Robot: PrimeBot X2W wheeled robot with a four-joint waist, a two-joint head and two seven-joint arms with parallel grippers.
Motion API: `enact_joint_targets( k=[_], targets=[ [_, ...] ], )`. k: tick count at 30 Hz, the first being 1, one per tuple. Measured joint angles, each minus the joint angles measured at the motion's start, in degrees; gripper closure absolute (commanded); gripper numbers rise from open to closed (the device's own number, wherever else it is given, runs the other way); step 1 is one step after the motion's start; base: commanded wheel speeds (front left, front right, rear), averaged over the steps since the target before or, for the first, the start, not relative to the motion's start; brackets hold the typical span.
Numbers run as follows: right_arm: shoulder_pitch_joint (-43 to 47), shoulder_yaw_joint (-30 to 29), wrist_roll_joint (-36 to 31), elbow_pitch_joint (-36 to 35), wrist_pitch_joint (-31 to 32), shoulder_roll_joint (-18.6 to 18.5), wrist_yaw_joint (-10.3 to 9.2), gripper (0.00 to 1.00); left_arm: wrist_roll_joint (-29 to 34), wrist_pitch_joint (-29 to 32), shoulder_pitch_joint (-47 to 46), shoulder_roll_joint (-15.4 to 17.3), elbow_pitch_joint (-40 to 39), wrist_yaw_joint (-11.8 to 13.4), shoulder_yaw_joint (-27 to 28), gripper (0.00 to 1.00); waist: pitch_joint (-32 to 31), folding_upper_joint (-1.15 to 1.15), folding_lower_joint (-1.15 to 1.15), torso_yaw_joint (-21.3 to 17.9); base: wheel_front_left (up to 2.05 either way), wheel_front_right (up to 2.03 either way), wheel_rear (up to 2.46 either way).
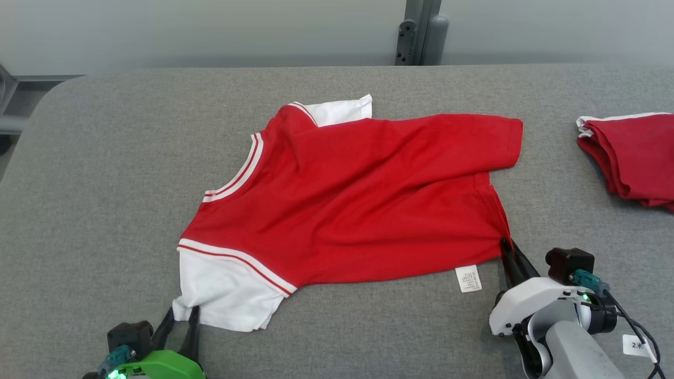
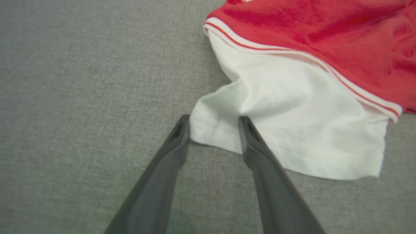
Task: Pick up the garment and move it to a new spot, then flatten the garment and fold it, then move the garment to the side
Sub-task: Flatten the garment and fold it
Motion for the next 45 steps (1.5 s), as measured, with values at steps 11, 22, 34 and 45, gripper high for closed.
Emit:
enact_joint_targets(
  k=[11, 22, 34, 45],
  targets=[
    [1.08, -0.94, 2.22, -6.12, 0.0, 0.0, 0.0, 1.0, -1.54, -1.62, 0.68, -0.58, -5.48, -1.03, 1.69, 1.0, -0.86, 0.0, 0.0, 0.09, 0.0, 0.0, 0.0],
    [4.25, -2.32, 6.11, -20.62, 0.18, -0.02, -0.02, 1.0, -8.9, -1.87, 3.8, -2.75, -26.86, -1.76, 2.26, 1.0, -4.24, 0.0, 0.0, -0.19, 0.0, 0.0, 0.0],
    [10.21, -5.41, 11.91, -44.17, 6.53, -0.05, -0.05, 1.0, -13.32, -1.92, 5.56, -2.6, -54.31, -1.47, 3.96, 1.0, -7.33, 0.0, 0.0, -3.7, 0.0, 0.0, 0.0],
    [12.49, -7.5, 17.53, -67.81, 14.14, -0.05, -0.07, 1.0, -13.96, 5.16, 1.82, 1.14, -74.65, 1.58, 6.92, 1.0, -8.04, 0.0, 0.0, -7.84, 0.0, 0.0, 0.0]
  ],
)
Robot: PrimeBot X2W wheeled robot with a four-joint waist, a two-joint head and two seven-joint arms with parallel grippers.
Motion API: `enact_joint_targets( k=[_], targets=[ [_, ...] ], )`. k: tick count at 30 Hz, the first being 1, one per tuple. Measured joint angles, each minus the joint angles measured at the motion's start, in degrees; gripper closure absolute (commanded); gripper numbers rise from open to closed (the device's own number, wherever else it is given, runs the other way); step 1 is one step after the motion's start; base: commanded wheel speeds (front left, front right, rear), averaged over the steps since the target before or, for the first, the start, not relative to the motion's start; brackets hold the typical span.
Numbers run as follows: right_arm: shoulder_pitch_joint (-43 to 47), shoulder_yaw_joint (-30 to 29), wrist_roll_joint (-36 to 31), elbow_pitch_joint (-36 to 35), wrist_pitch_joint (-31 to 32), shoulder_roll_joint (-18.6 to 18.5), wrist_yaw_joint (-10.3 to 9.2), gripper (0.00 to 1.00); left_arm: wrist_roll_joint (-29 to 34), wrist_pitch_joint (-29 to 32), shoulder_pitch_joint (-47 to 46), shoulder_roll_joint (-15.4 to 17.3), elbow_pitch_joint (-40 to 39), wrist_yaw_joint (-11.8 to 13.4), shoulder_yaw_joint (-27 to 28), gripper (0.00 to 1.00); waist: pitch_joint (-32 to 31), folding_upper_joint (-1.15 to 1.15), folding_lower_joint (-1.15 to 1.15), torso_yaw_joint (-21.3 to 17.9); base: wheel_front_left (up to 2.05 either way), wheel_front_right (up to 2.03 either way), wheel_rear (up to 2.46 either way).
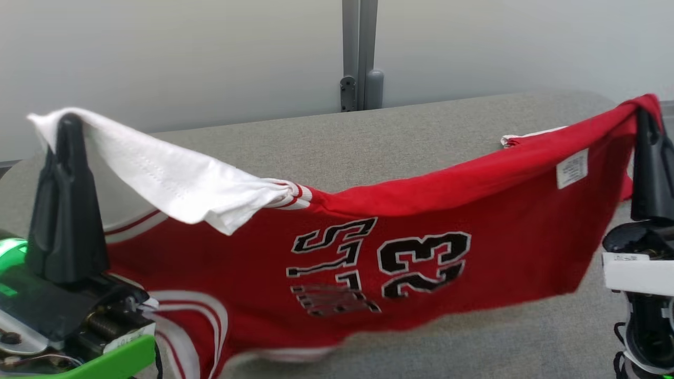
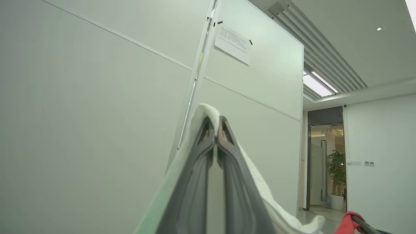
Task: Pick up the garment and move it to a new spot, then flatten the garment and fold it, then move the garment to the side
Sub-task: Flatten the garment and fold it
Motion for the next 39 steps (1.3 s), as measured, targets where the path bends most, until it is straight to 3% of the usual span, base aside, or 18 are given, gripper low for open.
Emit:
enact_joint_targets(
  k=[7, 14, 17, 21, 26, 31, 35, 39],
  targets=[
    [-0.42, -1.88, 3.15, -9.21, 4.47, -0.02, 0.0, 1.0, -1.75, 5.94, -6.93, 2.46, -4.99, 1.8, 1.68, 1.0, 2.2, 0.0, 0.0, -0.84, 0.0, 0.0, 0.0],
    [-7.88, -0.09, 0.01, -4.09, 6.72, -1.01, 0.0, 1.0, -7.81, 10.68, -17.59, 2.98, 3.65, 2.43, 1.93, 1.0, 7.53, 0.0, 0.0, -0.72, 0.0, 0.0, 0.0],
    [-17.38, 1.33, -5.37, 1.9, 6.88, -2.36, 0.0, 1.0, -8.39, 13.17, -27.21, 4.03, 10.94, 1.97, 1.72, 1.0, 10.44, 0.0, 0.0, -0.59, 0.0, 0.0, 0.0],
    [-37.33, 3.25, -10.66, 15.02, 5.56, -2.64, 0.01, 1.0, -6.09, 14.97, -46.21, 5.08, 25.37, 1.76, 0.13, 1.0, 14.76, 0.0, 0.0, -0.41, 0.0, 0.0, 0.0],
    [-59.93, 3.97, -19.34, 36.06, -0.96, -3.11, 0.0, 1.0, 4.08, 9.49, -67.75, 5.5, 44.92, -0.3, -4.3, 1.0, 20.29, 0.0, 0.0, -0.09, 0.0, 0.0, 0.0],
    [-74.41, 2.94, -28.04, 52.41, -7.35, -1.69, 0.01, 1.0, 8.8, 1.02, -80.75, 4.12, 57.76, -1.1, -6.14, 1.0, 24.64, 0.0, 0.02, 0.21, 0.0, 0.0, 0.0],
    [-79.01, 0.99, -31.06, 61.21, -10.84, -0.89, 0.01, 1.0, 9.85, -4.17, -83.28, 2.19, 64.77, -1.19, -6.09, 1.0, 28.36, 0.0, 0.02, 0.75, 0.0, 0.0, 0.0],
    [-78.15, -0.21, -31.63, 68.65, -13.08, -0.3, 0.01, 1.0, 8.29, -6.25, -78.74, 1.1, 69.59, -1.92, -4.98, 1.0, 32.38, 0.0, 0.02, 1.52, 0.0, 0.0, 0.0]
  ],
)
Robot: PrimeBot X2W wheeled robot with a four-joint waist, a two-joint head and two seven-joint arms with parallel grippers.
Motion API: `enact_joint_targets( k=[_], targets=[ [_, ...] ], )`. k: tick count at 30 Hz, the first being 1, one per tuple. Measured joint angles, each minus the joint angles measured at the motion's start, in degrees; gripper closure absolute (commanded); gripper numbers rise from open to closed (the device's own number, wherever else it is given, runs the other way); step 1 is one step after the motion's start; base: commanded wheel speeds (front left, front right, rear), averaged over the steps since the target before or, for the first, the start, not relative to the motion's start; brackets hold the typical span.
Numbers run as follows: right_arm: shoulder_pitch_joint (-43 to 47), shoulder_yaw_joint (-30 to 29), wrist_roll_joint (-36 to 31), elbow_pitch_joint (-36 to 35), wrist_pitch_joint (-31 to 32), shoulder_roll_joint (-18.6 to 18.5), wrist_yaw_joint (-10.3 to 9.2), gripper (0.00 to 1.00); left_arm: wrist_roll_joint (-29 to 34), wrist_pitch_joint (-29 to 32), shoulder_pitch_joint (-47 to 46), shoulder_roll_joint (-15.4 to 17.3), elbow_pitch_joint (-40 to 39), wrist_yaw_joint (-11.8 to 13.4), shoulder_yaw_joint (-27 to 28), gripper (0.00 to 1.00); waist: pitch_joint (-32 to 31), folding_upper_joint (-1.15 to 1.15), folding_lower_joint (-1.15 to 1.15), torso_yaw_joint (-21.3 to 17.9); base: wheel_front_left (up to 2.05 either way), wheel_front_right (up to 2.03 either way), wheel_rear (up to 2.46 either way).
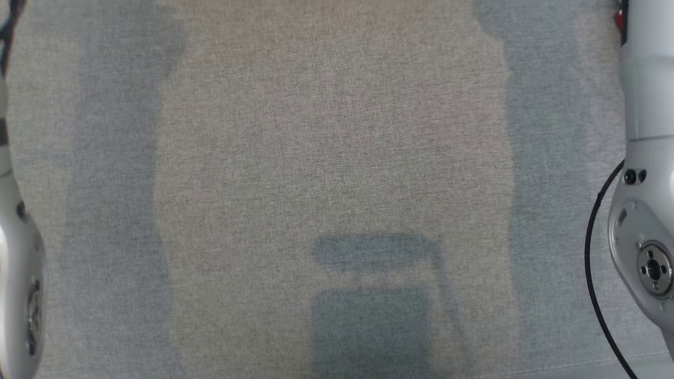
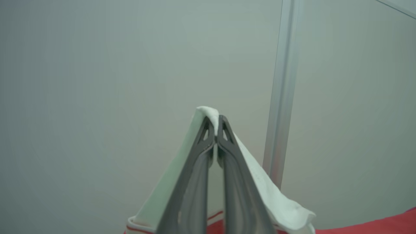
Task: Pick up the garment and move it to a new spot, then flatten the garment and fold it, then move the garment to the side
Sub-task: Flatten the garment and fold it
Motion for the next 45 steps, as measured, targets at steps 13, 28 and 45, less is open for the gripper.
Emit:
enact_joint_targets(
  k=[13, 28, 45],
  targets=[
    [9.83, 7.04, 17.35, 6.32, -0.9, 0.38, 0.0, 1.0, -8.05, -0.69, 21.37, 2.66, -14.92, -1.44, 1.78, 1.0, 7.62, 0.0, -0.01, 1.8, 0.0, 0.0, 0.0],
    [28.28, 13.35, 33.27, -6.93, 6.13, -3.55, -0.01, 1.0, -14.79, 1.86, 49.6, 7.49, -37.01, 0.41, 3.08, 1.0, 0.48, 0.0, -0.02, 1.43, 0.0, 0.0, 0.0],
    [64.75, 9.89, 38.1, -24.25, 7.27, -4.35, -0.01, 1.0, -12.41, -0.36, 85.69, 4.22, -41.86, 1.47, -1.37, 1.0, -15.17, 0.0, -0.02, 3.91, 0.0, 0.0, 0.0]
  ],
)
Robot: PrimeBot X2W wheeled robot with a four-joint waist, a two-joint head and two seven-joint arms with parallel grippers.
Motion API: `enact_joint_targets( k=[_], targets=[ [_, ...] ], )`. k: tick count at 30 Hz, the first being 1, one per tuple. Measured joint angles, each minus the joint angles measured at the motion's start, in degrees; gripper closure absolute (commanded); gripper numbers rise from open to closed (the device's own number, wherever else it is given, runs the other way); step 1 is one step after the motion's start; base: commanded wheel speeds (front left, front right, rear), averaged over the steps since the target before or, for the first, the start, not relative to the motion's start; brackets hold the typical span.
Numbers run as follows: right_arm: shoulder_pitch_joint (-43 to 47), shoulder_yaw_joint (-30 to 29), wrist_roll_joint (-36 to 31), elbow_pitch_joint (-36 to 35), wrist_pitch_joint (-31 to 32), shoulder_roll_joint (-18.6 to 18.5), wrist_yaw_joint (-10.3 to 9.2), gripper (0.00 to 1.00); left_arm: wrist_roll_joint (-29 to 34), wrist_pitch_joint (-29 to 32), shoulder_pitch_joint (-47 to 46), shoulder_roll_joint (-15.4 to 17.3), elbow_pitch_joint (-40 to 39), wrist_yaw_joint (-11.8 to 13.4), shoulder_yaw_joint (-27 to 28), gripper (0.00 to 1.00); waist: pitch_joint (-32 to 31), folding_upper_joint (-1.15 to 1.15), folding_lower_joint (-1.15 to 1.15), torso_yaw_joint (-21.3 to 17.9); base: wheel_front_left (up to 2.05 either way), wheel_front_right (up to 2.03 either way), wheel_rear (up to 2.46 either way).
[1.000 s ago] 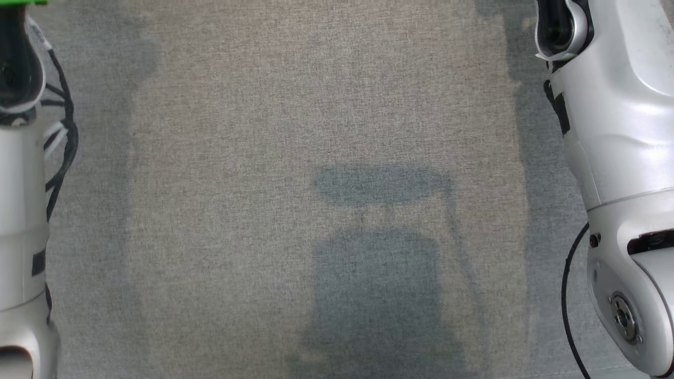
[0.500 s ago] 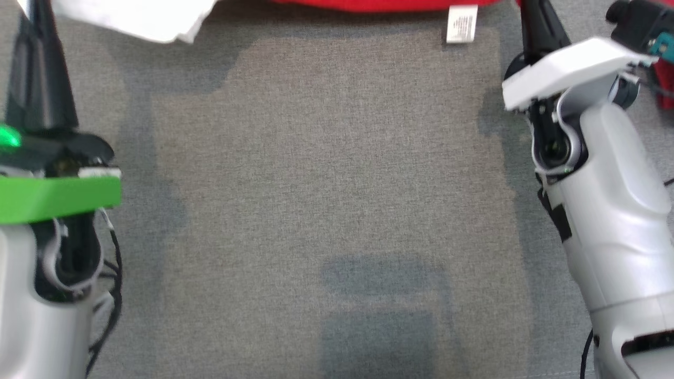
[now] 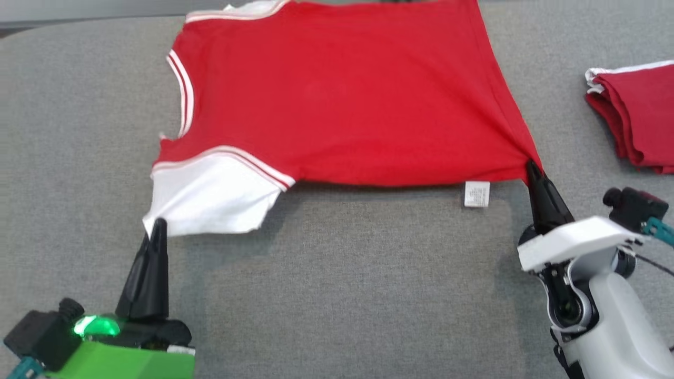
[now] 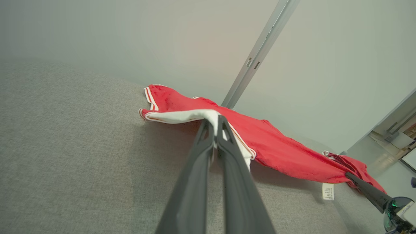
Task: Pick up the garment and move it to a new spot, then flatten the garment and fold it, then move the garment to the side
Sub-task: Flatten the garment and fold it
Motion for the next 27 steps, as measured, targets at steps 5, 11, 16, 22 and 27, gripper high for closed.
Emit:
enact_joint_targets(
  k=[5, 11, 16, 22, 27],
  targets=[
    [9.06, -3.1, -1.97, -5.82, 1.23, 1.62, 0.01, 1.0, 0.9, -0.09, 7.2, -0.42, -2.54, 0.97, -0.23, 1.0, -4.49, 0.0, 0.0, 0.81, 0.0, 0.0, 0.0],
    [17.08, -5.25, -4.38, -12.98, 3.83, 3.36, 0.01, 1.0, 2.22, -0.13, 13.17, -0.19, -5.36, 2.13, -0.6, 1.0, -8.94, 0.0, 0.0, 1.39, 0.0, 0.0, 0.0],
    [23.04, -7.0, -5.77, -18.67, 6.43, 4.17, 0.01, 1.0, 2.85, -0.13, 17.68, 0.77, -8.69, 2.91, -0.59, 1.0, -11.4, 0.0, 0.0, 1.26, 0.0, 0.0, 0.0],
    [29.05, -8.55, -6.33, -23.59, 9.58, 4.49, 0.01, 1.0, 3.13, 0.27, 22.06, 1.63, -12.02, 3.92, -0.65, 1.0, -11.2, 0.0, 0.0, 0.72, 0.0, 0.0, 0.0],
    [30.5, -8.02, -4.78, -22.14, 10.21, 4.53, 0.01, 1.0, 3.07, 0.36, 21.95, 1.11, -10.79, 3.88, -1.49, 1.0, -10.32, 0.0, 0.0, 0.46, 0.0, 0.0, 0.0]
  ],
)
